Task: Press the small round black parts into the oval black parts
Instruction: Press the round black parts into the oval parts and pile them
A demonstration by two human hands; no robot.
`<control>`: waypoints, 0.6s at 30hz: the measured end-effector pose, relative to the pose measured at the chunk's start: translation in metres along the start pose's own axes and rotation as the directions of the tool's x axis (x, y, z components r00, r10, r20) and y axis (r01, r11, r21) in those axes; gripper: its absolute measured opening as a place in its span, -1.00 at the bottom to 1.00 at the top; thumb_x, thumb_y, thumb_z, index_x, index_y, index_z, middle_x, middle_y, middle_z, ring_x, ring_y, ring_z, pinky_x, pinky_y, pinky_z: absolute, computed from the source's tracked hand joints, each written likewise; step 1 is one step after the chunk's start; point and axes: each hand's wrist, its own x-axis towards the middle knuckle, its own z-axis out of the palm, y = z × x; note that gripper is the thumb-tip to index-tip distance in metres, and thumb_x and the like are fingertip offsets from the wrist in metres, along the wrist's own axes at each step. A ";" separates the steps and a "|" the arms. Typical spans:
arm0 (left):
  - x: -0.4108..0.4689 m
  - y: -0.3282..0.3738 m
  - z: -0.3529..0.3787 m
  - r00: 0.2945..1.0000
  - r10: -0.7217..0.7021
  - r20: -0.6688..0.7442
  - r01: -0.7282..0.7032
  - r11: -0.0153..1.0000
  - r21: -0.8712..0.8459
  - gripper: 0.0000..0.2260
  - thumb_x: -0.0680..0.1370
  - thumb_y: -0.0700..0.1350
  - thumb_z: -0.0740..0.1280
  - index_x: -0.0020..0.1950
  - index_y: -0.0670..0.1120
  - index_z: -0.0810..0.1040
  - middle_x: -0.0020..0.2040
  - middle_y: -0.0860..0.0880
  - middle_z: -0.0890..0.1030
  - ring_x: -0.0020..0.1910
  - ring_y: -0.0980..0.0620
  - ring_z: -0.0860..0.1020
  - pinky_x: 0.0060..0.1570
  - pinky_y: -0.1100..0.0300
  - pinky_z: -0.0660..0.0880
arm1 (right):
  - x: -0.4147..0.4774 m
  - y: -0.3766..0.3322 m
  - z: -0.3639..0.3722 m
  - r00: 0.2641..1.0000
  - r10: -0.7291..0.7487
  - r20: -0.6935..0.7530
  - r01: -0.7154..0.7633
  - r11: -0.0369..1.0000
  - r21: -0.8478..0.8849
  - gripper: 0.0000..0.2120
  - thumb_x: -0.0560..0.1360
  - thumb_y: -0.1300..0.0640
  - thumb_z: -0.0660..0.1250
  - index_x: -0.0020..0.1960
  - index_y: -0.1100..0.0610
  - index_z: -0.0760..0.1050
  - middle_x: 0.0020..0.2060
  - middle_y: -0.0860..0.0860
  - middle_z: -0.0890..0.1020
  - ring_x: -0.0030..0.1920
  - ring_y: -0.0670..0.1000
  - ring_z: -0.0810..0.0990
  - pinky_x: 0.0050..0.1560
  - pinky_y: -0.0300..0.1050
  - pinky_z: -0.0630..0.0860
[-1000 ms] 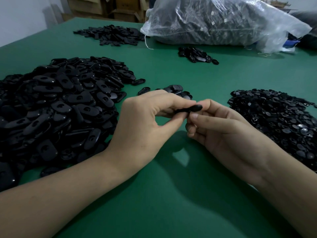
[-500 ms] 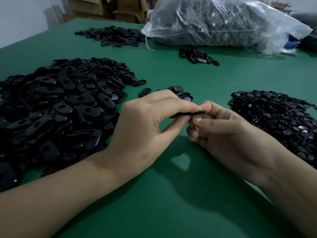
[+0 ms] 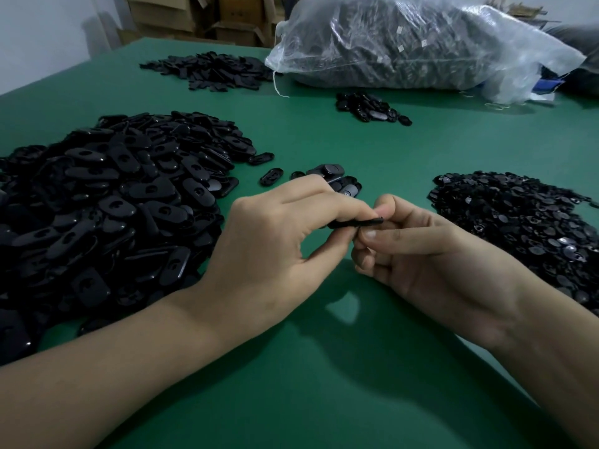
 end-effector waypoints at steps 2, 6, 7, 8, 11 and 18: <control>0.000 0.000 0.001 1.000 -0.017 0.002 0.017 1.000 -0.008 -0.85 0.55 -0.26 0.48 0.08 -0.09 0.74 -0.11 0.07 0.65 -0.13 0.22 0.59 -0.02 0.34 0.53 | -0.001 -0.001 0.000 1.000 0.008 -0.007 -0.008 1.000 -0.004 -0.82 0.33 0.34 0.45 -0.24 0.07 0.59 -0.20 0.12 0.62 -0.33 0.01 0.59 -0.17 -0.18 0.59; 0.000 0.001 0.001 1.000 -0.006 0.009 0.007 1.000 -0.007 -0.86 0.54 -0.26 0.48 0.06 -0.09 0.74 -0.11 0.08 0.63 -0.13 0.22 0.59 -0.04 0.31 0.54 | -0.001 -0.002 0.001 1.000 0.026 -0.001 -0.026 1.000 -0.007 -0.83 0.30 0.33 0.46 -0.25 0.07 0.59 -0.22 0.11 0.63 -0.34 0.00 0.59 -0.17 -0.19 0.59; 0.000 0.001 0.001 1.000 -0.001 0.008 0.001 1.000 -0.004 -0.87 0.54 -0.26 0.48 0.05 -0.09 0.74 -0.11 0.08 0.63 -0.13 0.22 0.58 -0.04 0.32 0.54 | -0.001 -0.002 0.001 1.000 0.027 0.002 -0.027 1.000 -0.005 -0.83 0.28 0.32 0.47 -0.26 0.07 0.59 -0.24 0.10 0.64 -0.34 0.00 0.60 -0.18 -0.20 0.59; 0.001 0.001 0.001 1.000 0.000 0.005 0.000 1.000 0.000 -0.87 0.54 -0.26 0.48 0.05 -0.09 0.74 -0.11 0.09 0.62 -0.13 0.23 0.57 -0.04 0.33 0.53 | -0.001 -0.002 0.000 1.000 0.027 0.003 -0.027 1.000 -0.003 -0.83 0.27 0.31 0.48 -0.26 0.07 0.59 -0.25 0.09 0.64 -0.34 0.00 0.60 -0.18 -0.20 0.59; 0.002 0.001 0.003 0.999 -0.033 -0.005 0.033 0.999 -0.028 -0.85 0.53 -0.28 0.48 0.05 -0.09 0.74 -0.11 0.09 0.62 -0.13 0.26 0.57 -0.01 0.40 0.48 | 0.000 0.000 0.001 1.000 0.018 -0.007 -0.018 1.000 -0.001 -0.84 0.30 0.31 0.48 -0.24 0.08 0.60 -0.22 0.10 0.65 -0.31 -0.01 0.60 -0.15 -0.21 0.60; 0.005 -0.004 0.007 0.934 -0.345 0.089 0.357 0.898 -0.259 -0.72 0.50 -0.22 0.54 0.17 0.01 0.69 -0.13 0.09 0.70 -0.12 0.16 0.70 -0.01 0.35 0.60 | 0.002 0.003 0.000 0.951 -0.224 -0.213 0.151 0.939 -0.310 -0.83 0.43 0.14 0.43 -0.07 0.22 0.55 -0.24 0.12 0.67 -0.30 0.03 0.62 -0.12 -0.16 0.62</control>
